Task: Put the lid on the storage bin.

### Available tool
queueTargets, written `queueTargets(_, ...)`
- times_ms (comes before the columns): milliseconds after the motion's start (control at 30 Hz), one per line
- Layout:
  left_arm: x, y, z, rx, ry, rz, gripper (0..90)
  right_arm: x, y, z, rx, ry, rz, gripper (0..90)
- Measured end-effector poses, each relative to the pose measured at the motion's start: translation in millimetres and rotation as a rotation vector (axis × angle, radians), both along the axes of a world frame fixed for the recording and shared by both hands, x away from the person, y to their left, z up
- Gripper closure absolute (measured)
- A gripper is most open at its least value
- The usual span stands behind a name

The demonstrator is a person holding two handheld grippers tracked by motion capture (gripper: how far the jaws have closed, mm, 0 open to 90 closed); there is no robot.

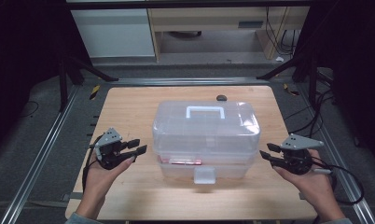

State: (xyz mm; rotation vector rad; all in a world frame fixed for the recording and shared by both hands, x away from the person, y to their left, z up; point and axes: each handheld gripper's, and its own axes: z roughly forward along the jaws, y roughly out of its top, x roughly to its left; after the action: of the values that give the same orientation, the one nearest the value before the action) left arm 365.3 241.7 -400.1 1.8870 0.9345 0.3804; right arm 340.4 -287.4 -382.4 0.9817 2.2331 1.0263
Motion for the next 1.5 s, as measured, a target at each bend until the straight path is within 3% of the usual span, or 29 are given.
queueTargets(433,19.6,21.2,-15.0,0.089,0.044,0.082,37.3,11.8,-3.9,-13.5,-0.023,0.012,-0.07,45.1)
queueTargets(800,36.7,28.6,-21.1,0.201,0.059,0.143,17.7,26.4,-8.8,-19.8,-0.051,0.043,-0.135,35.8)
queueTargets(967,45.8,33.7,-29.7,0.225,0.096,0.171,11.6,37.8,-12.6,-22.2,-0.059,0.055,-0.179,31.9)
queueTargets(1133,52.8,36.6,-38.0,0.256,0.116,0.191,8.4,52.7,-15.7,-26.1,-0.048,0.078,-0.234,27.2)
queueTargets(1367,66.6,38.7,-52.2,0.263,0.134,0.193,4.4,78.8,-19.6,-35.8,-0.014,0.112,-0.344,19.7)
queueTargets(1500,75.0,39.5,-60.9,0.283,0.153,0.21,4.3,92.4,-23.9,-46.4,0.039,0.145,-0.369,19.9)
